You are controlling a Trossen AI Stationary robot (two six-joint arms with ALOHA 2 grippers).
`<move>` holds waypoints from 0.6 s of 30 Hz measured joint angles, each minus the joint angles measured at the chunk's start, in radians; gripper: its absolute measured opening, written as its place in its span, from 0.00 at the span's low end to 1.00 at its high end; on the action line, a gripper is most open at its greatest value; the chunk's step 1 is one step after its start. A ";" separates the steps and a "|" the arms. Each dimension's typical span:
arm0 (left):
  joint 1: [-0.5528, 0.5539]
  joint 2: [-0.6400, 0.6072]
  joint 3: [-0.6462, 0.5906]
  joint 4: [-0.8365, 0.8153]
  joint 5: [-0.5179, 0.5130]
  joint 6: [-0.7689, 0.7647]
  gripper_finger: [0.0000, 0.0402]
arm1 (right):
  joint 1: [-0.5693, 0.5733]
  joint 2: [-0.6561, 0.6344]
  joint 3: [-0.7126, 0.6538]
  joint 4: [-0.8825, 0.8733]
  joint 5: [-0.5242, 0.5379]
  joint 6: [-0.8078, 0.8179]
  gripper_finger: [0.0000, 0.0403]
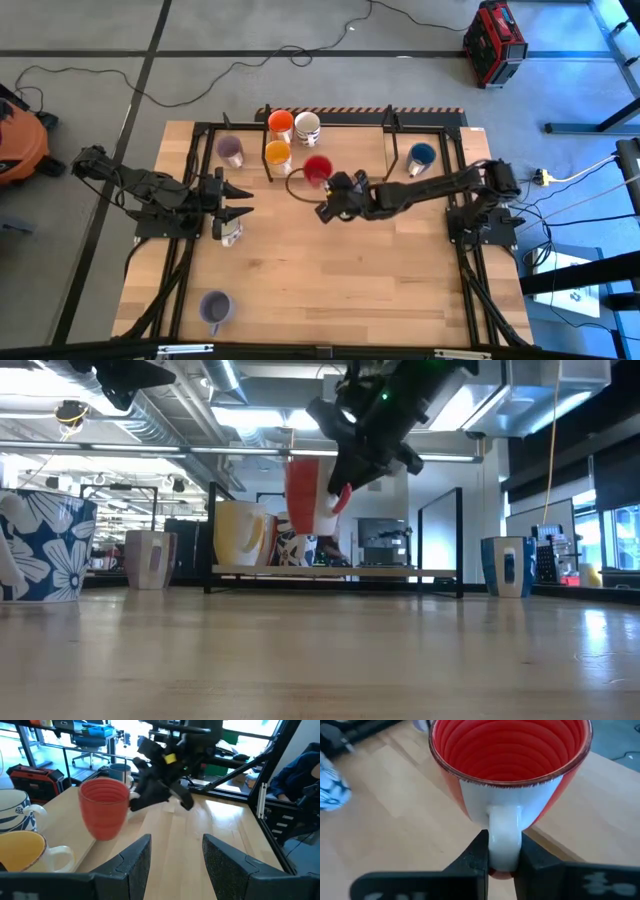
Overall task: Place coffee mugs
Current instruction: Put the red mug on the shelf aligned with the white mug
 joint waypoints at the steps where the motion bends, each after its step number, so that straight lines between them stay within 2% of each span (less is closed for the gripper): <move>1: 0.000 0.000 0.000 0.000 0.000 0.000 0.43 | -0.011 0.000 0.000 -0.001 -0.011 -0.010 0.08; 7: 0.000 0.000 0.000 0.000 -0.003 0.000 0.43 | -0.066 0.000 0.000 0.001 -0.083 -0.081 0.08; 18: 0.000 0.000 0.000 -0.001 -0.005 0.000 0.43 | -0.123 0.000 -0.001 0.050 -0.116 -0.100 0.08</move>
